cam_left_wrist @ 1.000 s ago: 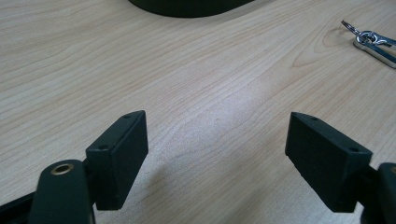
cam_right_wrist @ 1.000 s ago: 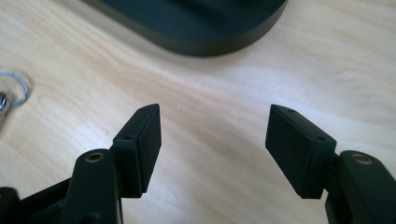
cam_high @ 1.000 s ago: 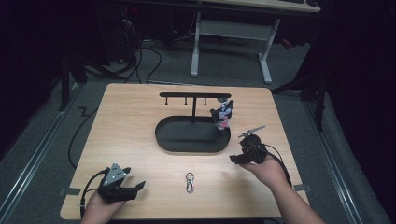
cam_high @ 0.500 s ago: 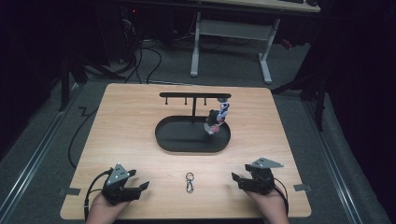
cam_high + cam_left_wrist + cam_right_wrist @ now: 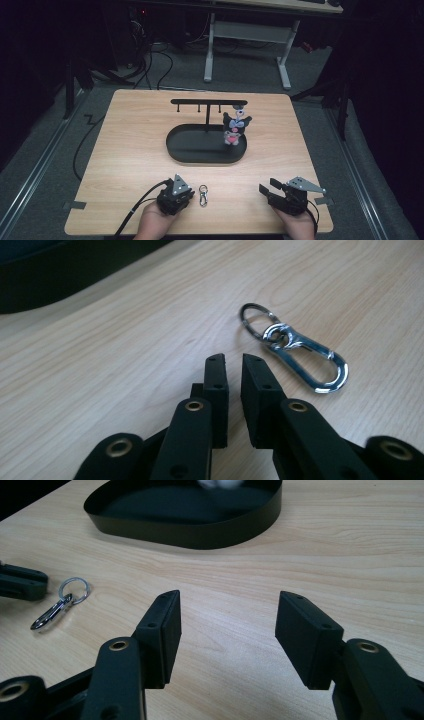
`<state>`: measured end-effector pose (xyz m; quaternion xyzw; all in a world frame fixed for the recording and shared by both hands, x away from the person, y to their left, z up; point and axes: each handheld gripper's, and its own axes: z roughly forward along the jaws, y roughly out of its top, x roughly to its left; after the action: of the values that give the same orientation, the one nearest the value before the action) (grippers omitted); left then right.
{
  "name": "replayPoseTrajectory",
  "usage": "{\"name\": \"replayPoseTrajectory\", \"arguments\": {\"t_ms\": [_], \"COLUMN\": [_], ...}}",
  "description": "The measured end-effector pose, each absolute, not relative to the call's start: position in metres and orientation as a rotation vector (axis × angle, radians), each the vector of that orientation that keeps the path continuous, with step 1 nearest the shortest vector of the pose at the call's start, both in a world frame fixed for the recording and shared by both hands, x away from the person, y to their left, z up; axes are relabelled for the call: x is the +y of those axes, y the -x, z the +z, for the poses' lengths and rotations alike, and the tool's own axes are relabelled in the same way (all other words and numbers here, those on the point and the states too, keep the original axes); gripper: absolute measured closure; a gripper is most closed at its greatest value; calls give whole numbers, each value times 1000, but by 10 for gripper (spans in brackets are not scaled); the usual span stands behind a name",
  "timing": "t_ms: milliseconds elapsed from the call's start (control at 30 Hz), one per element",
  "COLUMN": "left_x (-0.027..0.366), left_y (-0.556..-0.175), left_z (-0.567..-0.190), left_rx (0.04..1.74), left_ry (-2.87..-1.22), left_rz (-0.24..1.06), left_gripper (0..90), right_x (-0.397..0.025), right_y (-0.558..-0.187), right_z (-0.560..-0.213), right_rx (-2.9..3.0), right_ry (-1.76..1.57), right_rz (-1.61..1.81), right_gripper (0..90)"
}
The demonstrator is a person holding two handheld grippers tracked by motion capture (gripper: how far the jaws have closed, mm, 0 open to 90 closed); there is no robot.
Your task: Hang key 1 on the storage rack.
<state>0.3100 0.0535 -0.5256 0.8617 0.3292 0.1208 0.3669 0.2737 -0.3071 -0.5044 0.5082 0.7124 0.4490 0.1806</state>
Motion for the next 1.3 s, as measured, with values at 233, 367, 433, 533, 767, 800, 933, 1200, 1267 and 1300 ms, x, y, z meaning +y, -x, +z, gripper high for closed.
{"name": "replayPoseTrajectory", "arguments": {"t_ms": [233, 367, 433, 533, 767, 800, 933, 1200, 1267, 1300], "left_x": [18, -1, -3, -1, -26, -31, -59, -98, -91, -83], "left_y": [-311, -302, -295, -285, -279, -280, -291, -313, -312, -311], "left_z": [-520, -516, -514, -515, -521, -521, -525, -525, -520, -514], "left_rx": [793, 750, 728, 711, 673, 666, 652, 662, 661, 661], "left_ry": [-2265, -2249, -2257, -2275, -2262, -2264, -2232, -2198, -2172, -2150], "left_rz": [254, 206, 205, 198, 167, 170, 171, 160, 168, 180], "left_gripper": [834, 825, 825, 828, 846, 847, 863, 832, 824, 820], "right_x": [-308, -305, -304, -304, -304, -304, -305, -311, -314, -315], "right_y": [-274, -275, -274, -274, -275, -275, -275, -277, -277, -277], "right_z": [-502, -502, -502, -501, -502, -502, -504, -506, -506, -506], "right_rx": [2030, 2052, 2059, 2067, 2074, 2073, 2075, 2051, 2043, 2039], "right_ry": [-1408, -1393, -1389, -1380, -1391, -1391, -1397, -1432, -1437, -1437], "right_rz": [1290, 1289, 1293, 1298, 1301, 1299, 1302, 1308, 1311, 1312], "right_gripper": [436, 431, 430, 430, 429, 429, 429, 422, 422, 423]}}
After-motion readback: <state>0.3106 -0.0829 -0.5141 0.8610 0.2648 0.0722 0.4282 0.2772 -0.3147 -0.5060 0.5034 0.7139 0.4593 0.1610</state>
